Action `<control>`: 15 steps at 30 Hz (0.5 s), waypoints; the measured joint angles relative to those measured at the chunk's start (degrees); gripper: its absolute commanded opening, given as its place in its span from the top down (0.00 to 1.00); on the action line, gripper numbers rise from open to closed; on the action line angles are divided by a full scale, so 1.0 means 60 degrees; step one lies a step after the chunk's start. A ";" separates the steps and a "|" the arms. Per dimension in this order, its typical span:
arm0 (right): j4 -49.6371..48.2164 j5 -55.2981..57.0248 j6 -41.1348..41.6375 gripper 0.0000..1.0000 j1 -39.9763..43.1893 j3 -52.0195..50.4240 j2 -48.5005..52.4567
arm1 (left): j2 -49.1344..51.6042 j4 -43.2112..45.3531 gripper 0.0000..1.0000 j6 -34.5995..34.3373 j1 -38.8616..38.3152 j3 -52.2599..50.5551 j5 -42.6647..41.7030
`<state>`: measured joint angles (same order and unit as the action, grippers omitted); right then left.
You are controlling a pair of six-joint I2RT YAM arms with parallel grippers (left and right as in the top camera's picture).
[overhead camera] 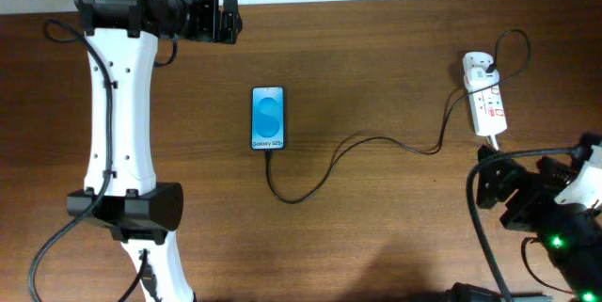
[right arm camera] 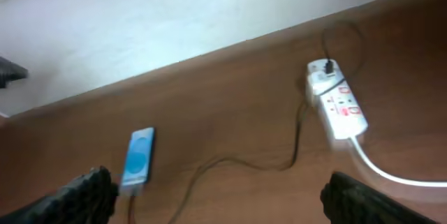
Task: Plug charger to phone and switch on socket
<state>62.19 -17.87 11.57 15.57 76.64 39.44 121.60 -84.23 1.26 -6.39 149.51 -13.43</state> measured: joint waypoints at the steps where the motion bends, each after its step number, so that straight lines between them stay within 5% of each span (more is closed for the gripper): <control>1: -0.1049 0.0572 -0.0004 0.02 -0.0594 -0.0721 -0.0415 | 0.0000 -0.0004 0.01 0.0000 0.0000 0.0000 0.0000; 7: -0.7683 0.3045 -0.0036 0.02 -0.2193 -0.6929 -0.3603 | 0.0000 -0.0007 0.01 0.0000 0.0000 0.0000 0.0004; 15: -0.9584 0.3548 0.0007 0.02 -0.2229 -1.1380 -0.6422 | 0.0000 0.0000 0.01 0.0004 0.0000 0.0000 0.0004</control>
<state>4.69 3.42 11.62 2.20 8.36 0.91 121.60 -84.23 1.28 -6.39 149.51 -13.41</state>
